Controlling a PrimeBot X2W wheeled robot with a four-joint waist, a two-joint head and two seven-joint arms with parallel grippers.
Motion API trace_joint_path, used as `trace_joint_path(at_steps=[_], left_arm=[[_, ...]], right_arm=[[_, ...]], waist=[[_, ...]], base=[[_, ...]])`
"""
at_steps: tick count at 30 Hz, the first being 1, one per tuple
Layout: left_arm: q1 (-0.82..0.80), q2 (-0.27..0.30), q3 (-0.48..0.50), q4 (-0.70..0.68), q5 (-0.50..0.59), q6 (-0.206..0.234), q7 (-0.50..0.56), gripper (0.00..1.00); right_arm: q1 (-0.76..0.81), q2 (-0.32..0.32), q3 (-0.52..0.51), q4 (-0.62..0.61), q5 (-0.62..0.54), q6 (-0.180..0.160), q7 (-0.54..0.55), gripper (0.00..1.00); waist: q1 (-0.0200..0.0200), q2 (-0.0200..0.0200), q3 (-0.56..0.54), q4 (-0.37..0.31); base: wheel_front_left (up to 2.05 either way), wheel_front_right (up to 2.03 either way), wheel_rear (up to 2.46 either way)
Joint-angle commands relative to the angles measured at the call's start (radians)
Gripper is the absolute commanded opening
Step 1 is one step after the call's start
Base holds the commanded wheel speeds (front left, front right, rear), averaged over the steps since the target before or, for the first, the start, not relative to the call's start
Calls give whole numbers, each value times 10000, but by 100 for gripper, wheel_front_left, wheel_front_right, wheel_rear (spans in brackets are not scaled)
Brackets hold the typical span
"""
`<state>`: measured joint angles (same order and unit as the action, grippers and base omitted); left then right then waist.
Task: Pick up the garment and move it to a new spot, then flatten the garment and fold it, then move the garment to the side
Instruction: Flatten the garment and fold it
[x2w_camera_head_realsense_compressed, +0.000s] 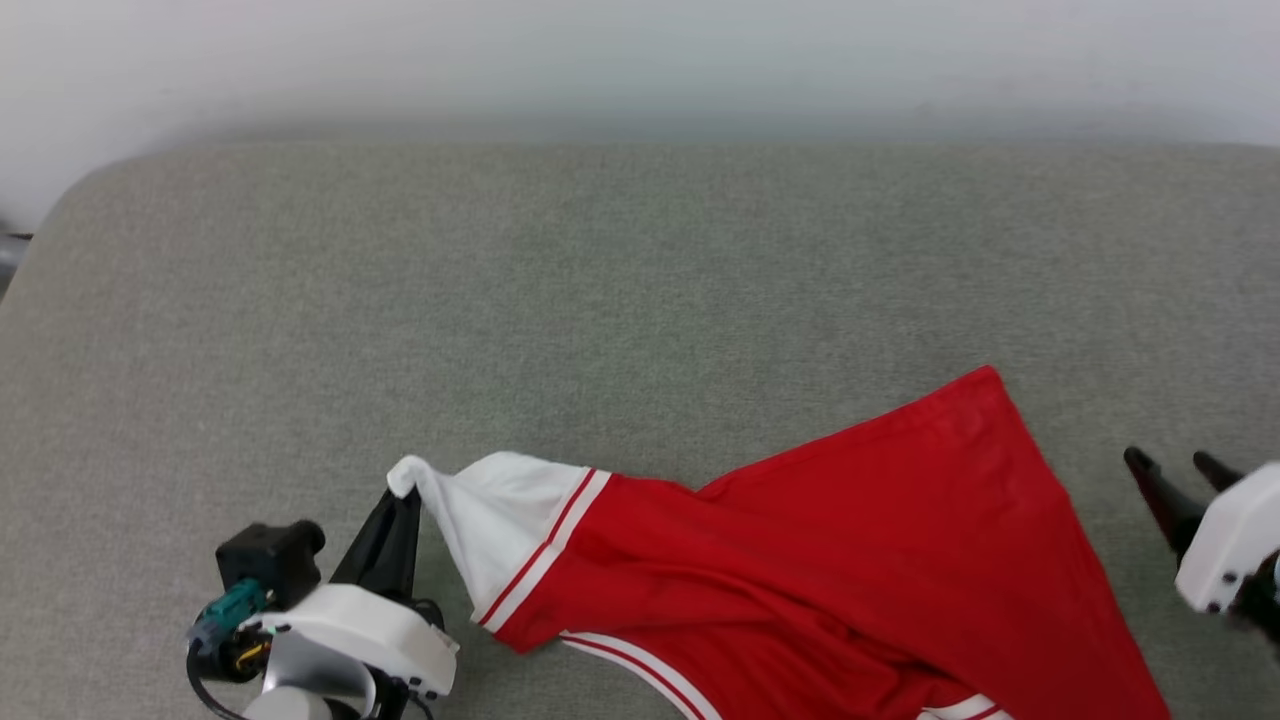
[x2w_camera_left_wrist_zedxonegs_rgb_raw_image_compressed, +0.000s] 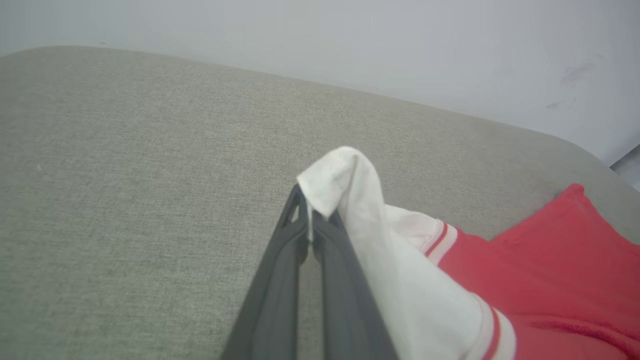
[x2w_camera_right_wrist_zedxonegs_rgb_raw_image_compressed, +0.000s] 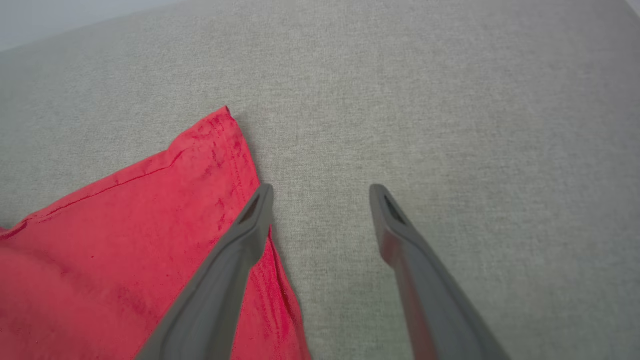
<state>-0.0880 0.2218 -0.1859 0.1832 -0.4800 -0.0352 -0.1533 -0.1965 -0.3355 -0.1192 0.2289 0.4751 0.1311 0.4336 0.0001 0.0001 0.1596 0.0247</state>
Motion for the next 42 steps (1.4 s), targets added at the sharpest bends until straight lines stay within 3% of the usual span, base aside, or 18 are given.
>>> trace_joint_path(at_steps=[1, 5, 8, 21, 25, 26, 27, 28, 38, 42], left_arm=[[-145, 16, 16, -42, 18, 1, -51, 0], [-646, -91, -229, -113, 101, -166, -153, 0], [-930, -165, -378, -142, 137, -248, -250, 0], [-1528, -275, -567, -214, 167, -440, -624, 0], [-1590, -268, -562, -93, 122, -438, -710, 0], [-1601, -269, -567, -71, 114, -433, -728, 0], [-1614, -269, -569, -40, 105, -437, -732, 0], [-1624, -274, -568, -3, 94, -442, -738, 0], [-1739, 128, -552, 391, 178, -513, -680, 0], [-2091, 485, -389, 523, 141, -508, -468, 0]], right_arm=[[-232, -92, 18, -15, 49, -7, 59, 100], [-1410, -956, 693, 95, 322, -7, 2353, 100], [-1961, -1243, 1164, 94, 432, -7, 3203, 100], [-3128, -1444, 3278, 1430, 1192, -4, 3737, 100], [-2698, -1303, 4083, 2072, 1674, 11, 4551, 100], [-2576, -1258, 4190, 2214, 1847, 16, 4818, 81], [-2518, -1243, 4260, 2277, 1991, 22, 4975, 13], [-2532, -1257, 4300, 2316, 2050, 22, 5062, 0], [-3658, -1720, 3556, 2180, 1590, -13, 3752, 0], [-3925, -1562, 3299, 2301, 1221, -10, 3253, 0]], waist=[[-1, -1, 222, 197], [-1, -1, 765, 617], [-1, -1, 1099, 863], [-1, -1, 2158, 1356], [-1, -1, 2290, 1408], [-1, -1, 2302, 1409], [-1, -1, 2310, 1411], [-1, -1, 2309, 1409], [-1, -1, 1475, 1027], [-1, -1, 967, 703]], base=[[0, 0, 0], [0, 0, 0], [0, 0, 0], [0, 0, 0], [0, 0, 0], [0, 0, 0], [0, 0, 0], [0, 0, 0], [0, 0, 0], [0, 0, 0]])
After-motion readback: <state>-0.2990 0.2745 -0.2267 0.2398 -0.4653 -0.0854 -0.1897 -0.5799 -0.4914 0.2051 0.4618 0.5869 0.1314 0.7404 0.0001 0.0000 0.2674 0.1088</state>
